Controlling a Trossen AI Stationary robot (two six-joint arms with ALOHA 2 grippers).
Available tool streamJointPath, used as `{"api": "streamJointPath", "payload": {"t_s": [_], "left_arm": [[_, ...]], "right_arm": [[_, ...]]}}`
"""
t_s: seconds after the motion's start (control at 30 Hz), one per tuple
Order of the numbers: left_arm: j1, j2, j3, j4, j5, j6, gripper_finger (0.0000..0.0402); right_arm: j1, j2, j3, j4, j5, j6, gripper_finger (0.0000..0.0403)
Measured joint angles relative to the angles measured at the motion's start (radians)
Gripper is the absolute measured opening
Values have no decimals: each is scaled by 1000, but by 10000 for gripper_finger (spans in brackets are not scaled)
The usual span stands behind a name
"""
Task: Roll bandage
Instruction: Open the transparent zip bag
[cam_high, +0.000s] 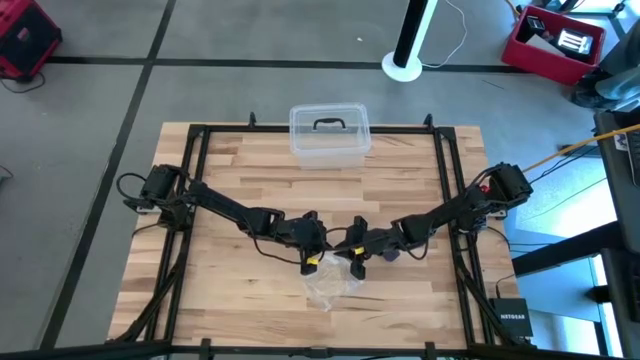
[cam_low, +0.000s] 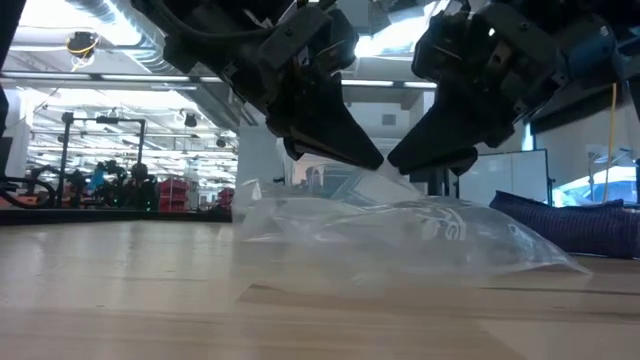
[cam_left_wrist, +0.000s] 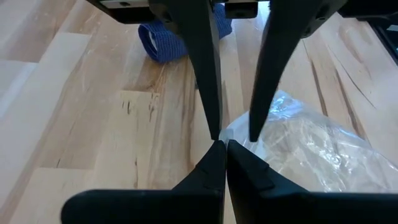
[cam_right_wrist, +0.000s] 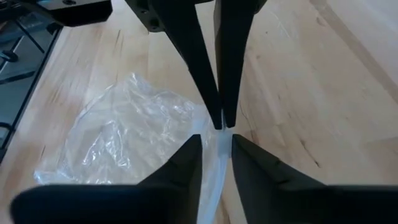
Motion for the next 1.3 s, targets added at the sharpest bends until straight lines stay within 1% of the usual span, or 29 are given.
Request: {"api": "streamJointPath", "payload": {"t_s": [0.17, 0.27, 0.37, 0.7, 0.83, 1.1, 1.3], "left_arm": [[0, 0, 0, -2, 0, 0, 0], [-2, 0, 0, -2, 0, 0, 0], [-6, 0, 0, 4, 0, 21, 0], [-11, 0, 0, 7, 0, 33, 0], [-11, 0, 0, 7, 0, 33, 0], [-11, 0, 0, 14, -1, 32, 0], [-11, 0, 0, 13, 0, 30, 0]], "right_arm": [[0, 6, 0, -13, 37, -8, 139], [0, 6, 0, -35, 69, -32, 155], [0, 6, 0, -34, 73, -75, 158], [0, 7, 0, 21, 54, -104, 157], [0, 9, 0, 25, 52, -104, 136], [0, 35, 0, 43, 40, -104, 62], [0, 35, 0, 47, -7, -104, 22]]}}
